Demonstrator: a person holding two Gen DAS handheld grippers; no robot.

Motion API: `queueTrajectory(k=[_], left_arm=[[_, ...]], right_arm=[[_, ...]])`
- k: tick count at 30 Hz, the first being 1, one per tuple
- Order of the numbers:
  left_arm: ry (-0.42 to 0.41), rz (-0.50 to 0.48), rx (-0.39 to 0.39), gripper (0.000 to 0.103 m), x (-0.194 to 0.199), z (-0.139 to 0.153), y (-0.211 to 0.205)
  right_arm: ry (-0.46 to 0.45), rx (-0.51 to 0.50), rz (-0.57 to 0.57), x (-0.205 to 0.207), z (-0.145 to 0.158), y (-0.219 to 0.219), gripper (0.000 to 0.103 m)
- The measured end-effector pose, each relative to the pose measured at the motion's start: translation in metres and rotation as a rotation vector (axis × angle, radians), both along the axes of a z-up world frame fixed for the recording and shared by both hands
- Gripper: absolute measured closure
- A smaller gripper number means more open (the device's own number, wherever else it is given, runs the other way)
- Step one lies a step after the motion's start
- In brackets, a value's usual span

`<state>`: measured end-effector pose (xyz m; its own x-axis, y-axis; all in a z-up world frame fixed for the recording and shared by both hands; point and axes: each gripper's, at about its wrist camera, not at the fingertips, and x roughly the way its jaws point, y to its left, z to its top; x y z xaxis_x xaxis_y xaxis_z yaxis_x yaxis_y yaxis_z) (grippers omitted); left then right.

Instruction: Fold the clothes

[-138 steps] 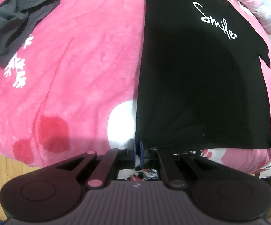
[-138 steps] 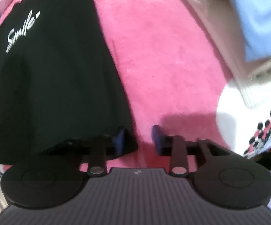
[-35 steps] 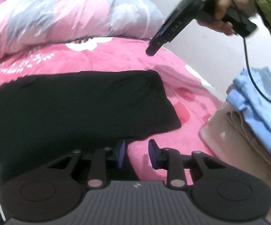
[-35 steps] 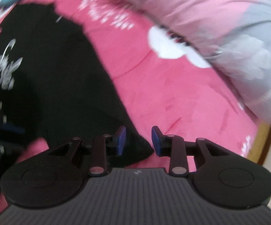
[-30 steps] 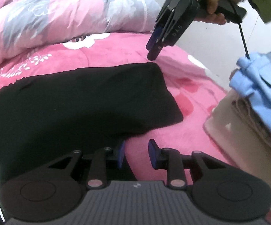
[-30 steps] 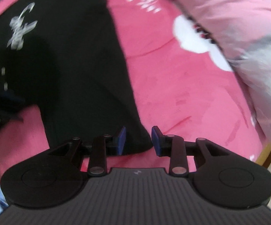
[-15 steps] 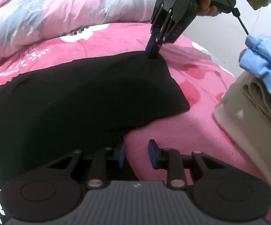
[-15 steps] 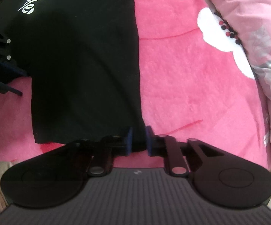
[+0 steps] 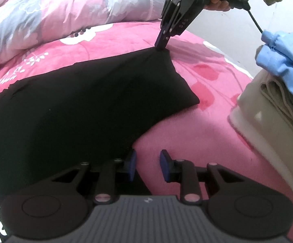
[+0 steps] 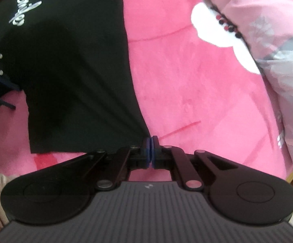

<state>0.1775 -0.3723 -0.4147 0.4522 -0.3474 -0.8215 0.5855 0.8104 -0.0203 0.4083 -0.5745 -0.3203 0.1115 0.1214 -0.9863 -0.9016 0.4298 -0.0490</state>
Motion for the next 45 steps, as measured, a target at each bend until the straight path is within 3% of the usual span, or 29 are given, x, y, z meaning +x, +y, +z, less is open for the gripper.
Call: queueTrajectory(k=[8,12,16,22,28,38,45], left_arm=[[-0.045,-0.027,0.015,0.077,-0.004,0.006,-0.004],[-0.136,-0.129,0.004,0.077,-0.006,0.018,-0.026],[-0.229,-0.269,0.002,0.077,-0.002,0.012,-0.063],[-0.296,-0.436,0.1,0.078,-0.004,-0.015,-0.093],[-0.272,-0.348,0.069,0.093,0.003,-0.013,-0.091],[-0.155,-0.227,-0.039,0.096,0.024,-0.009,-0.083],[-0.097,-0.217,-0.109,0.1,0.018,-0.004,-0.078]], right_arm=[[0.007,0.02,-0.065,0.003,-0.003,-0.006,0.102],[0.014,0.027,-0.085,0.005,-0.004,-0.008,0.101],[0.017,0.022,-0.087,0.006,-0.005,-0.008,0.101],[0.02,0.024,-0.078,0.007,-0.006,-0.011,0.101],[0.019,0.05,-0.092,0.007,-0.005,-0.018,0.101],[0.009,0.062,-0.092,0.007,-0.003,-0.025,0.101],[-0.032,0.02,-0.065,0.009,0.005,-0.022,0.102]])
